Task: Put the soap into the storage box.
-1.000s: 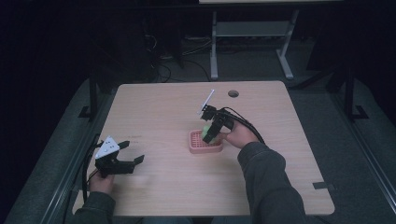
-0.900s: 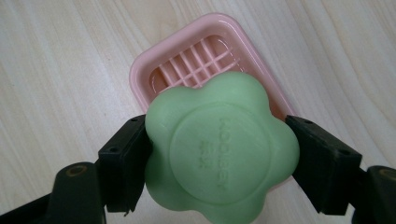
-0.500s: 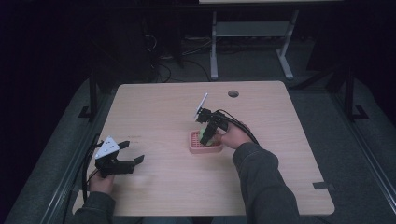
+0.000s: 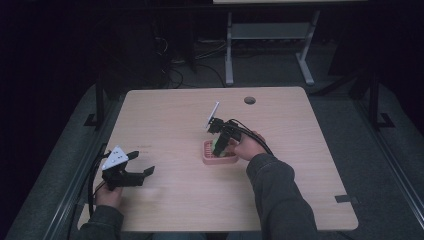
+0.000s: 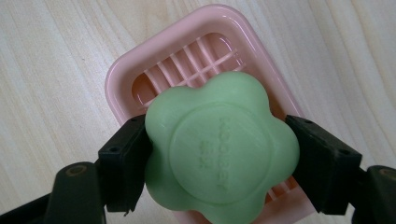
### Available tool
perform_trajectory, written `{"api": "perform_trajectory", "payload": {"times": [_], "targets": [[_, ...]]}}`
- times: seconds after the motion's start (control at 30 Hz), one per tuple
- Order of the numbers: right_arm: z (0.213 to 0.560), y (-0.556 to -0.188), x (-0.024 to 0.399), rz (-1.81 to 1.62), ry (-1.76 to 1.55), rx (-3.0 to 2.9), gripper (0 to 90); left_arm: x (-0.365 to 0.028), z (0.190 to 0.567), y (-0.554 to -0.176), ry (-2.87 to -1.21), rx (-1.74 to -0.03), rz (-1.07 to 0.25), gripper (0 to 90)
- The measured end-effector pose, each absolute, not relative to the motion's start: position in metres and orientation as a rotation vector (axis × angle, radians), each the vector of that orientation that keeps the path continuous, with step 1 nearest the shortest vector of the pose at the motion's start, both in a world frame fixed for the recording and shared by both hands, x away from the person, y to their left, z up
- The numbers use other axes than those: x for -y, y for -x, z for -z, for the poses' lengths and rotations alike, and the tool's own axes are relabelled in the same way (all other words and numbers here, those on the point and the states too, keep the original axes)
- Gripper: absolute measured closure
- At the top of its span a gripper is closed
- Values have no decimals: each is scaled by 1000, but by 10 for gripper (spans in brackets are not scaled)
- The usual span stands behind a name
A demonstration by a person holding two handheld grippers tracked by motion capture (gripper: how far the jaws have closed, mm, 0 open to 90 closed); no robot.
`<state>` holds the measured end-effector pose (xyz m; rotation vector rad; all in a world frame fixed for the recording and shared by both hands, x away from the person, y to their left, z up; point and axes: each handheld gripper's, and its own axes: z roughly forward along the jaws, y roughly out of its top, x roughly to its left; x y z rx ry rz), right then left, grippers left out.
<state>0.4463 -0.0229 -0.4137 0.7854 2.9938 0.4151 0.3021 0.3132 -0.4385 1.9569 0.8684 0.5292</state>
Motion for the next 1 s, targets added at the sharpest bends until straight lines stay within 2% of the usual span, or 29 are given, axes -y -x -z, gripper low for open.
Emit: {"api": "perform_trajectory", "payload": {"times": [1.0], "targets": [[418,-446,20,-388,-804,-2978,253,-313,438,-302,-1953,-870,-533,144]]}}
